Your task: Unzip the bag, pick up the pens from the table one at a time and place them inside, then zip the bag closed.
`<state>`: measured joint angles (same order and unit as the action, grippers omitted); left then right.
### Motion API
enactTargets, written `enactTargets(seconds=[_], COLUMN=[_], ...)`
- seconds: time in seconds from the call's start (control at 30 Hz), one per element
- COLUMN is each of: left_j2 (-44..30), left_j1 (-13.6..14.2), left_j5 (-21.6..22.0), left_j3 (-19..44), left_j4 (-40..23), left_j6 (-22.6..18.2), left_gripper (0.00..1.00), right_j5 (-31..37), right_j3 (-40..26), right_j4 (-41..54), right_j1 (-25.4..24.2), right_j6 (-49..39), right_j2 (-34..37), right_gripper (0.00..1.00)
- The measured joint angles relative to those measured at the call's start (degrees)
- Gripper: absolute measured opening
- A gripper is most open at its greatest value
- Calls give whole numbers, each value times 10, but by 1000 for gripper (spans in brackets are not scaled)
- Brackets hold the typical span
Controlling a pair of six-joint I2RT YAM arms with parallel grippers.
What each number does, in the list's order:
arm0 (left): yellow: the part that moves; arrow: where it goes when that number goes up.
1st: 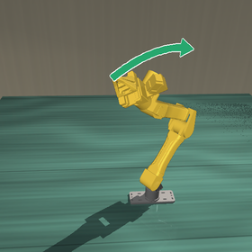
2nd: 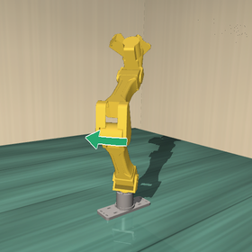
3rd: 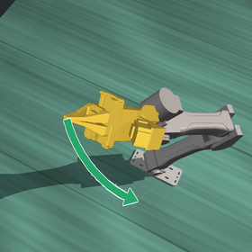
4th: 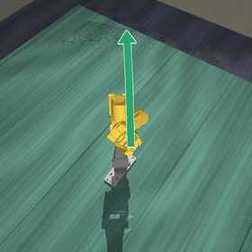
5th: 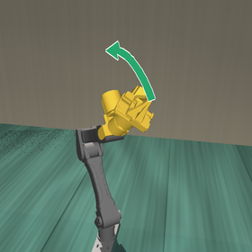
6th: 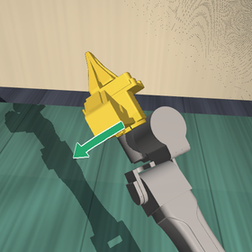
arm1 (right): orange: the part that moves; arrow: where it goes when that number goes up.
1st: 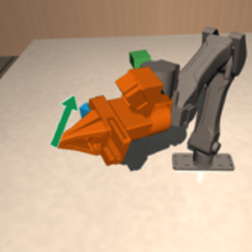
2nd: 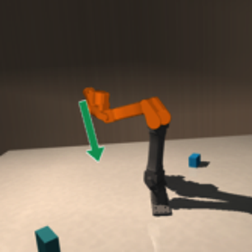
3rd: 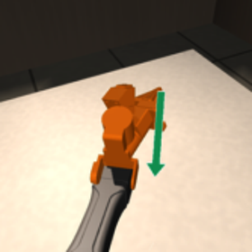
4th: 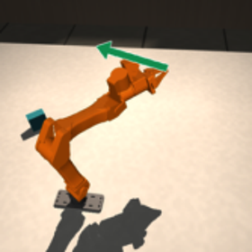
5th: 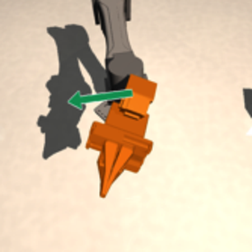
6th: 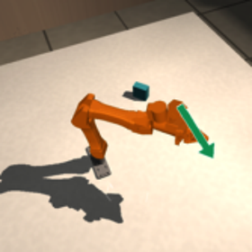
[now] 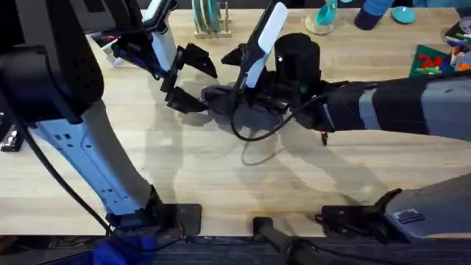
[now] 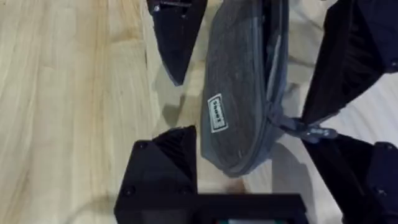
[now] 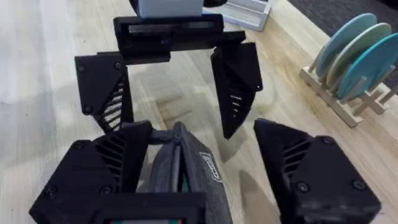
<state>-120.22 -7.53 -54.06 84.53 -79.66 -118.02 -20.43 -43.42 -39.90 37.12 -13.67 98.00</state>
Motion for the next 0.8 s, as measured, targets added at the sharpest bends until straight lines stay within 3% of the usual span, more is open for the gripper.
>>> enactTargets(seconds=[0.5, 0.8], left_j2=[0, 0], left_j1=[-1, -23], left_j5=[16, 52], left_j3=[0, 65], left_j4=[-27, -124], left_j6=[0, 0], left_gripper=[994, 997], right_j5=[0, 0], right_j3=[0, 0], right_j4=[14, 154], right_j1=[0, -22], right_j6=[0, 0], right_j2=[-17, -121], right_gripper=[996, 996])
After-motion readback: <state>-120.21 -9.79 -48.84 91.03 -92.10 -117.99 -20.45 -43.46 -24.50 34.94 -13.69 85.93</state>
